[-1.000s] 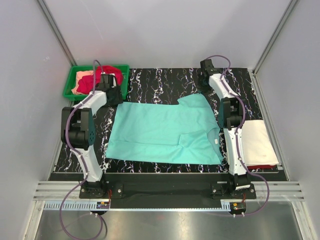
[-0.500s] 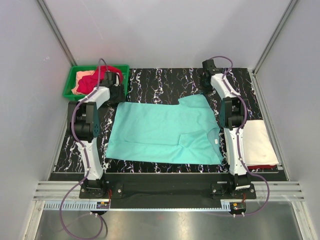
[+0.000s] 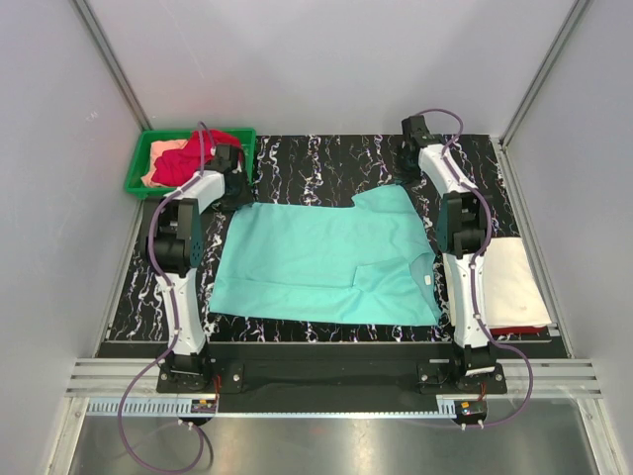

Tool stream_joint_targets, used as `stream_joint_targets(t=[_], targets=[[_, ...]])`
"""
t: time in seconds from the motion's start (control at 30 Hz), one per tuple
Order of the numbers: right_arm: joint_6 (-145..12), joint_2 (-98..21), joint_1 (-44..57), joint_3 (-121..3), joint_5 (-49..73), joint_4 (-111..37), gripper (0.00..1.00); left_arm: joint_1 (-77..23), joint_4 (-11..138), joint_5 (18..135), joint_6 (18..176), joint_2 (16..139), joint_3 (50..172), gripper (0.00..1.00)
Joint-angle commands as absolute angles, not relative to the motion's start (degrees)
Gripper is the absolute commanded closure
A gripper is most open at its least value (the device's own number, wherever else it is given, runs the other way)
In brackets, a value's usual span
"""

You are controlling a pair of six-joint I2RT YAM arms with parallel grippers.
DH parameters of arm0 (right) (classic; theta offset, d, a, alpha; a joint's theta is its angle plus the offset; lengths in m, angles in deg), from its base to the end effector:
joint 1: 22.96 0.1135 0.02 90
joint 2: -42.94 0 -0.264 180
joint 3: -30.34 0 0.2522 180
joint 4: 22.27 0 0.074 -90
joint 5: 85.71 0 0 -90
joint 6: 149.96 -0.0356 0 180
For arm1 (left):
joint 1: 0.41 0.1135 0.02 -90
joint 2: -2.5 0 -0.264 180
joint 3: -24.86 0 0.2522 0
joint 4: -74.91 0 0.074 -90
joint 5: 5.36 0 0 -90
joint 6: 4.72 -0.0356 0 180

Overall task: Fold and stack the t-shirts
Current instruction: Fold the tshirt

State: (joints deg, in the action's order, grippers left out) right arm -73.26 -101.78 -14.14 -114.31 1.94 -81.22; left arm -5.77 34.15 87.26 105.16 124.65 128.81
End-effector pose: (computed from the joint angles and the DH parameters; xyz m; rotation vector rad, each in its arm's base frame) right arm 0.5379 0.0820 0.1717 0.1165 2.5994 0.0860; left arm 0.4547 -0.0410 0.1644 -0.3451 2.5785 -0.0998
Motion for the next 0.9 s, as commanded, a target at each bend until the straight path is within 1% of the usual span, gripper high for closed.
stream_joint_targets(t=[0.0, 0.07, 0.1, 0.17, 0.2, 0.23, 0.33, 0.53, 0.7, 0.87], targets=[[-73.5, -95.9, -14.4, -112.8, 2.1, -79.3, 0.98, -5.9, 33.6, 88.2, 108.3, 126.3, 130.9, 0.52], [-73.4, -95.4, -14.5, -111.9, 2.2, -79.3, 1.00, -5.9, 33.6, 88.0, 108.3, 126.7, 131.3, 0.58], [-73.6, -95.2, -14.6, -111.7, 2.2, -79.4, 1.00, -5.9, 33.5, 87.9, 108.3, 126.7, 131.5, 0.65], [-74.4, -94.8, -15.0, -111.3, 2.4, -80.2, 1.00, -5.9, 33.3, 87.5, 108.1, 126.8, 131.5, 0.73], [-74.7, -94.6, -15.2, -111.2, 3.1, -80.3, 1.00, -5.9, 32.8, 87.8, 108.0, 126.6, 131.5, 0.88], [-75.3, -93.9, -15.4, -110.7, 3.3, -80.5, 1.00, -5.9, 32.6, 88.0, 107.7, 126.3, 131.0, 0.92], [-77.6, -91.5, -16.5, -109.9, 5.7, -80.4, 1.00, -5.9, 34.3, 88.2, 107.2, 123.8, 128.6, 0.95], [-81.2, -85.2, -16.9, -107.6, 10.6, -83.4, 1.00, -5.9, 34.7, 86.8, 105.7, 118.3, 124.1, 0.93], [-83.9, -78.1, -17.0, -99.4, 13.7, -84.5, 1.00, -5.9, 32.9, 85.7, 105.9, 115.8, 122.1, 0.92], [-86.9, -69.0, -17.0, -86.1, 16.9, -84.5, 1.00, -5.9, 33.7, 85.0, 107.8, 112.7, 118.3, 0.94]])
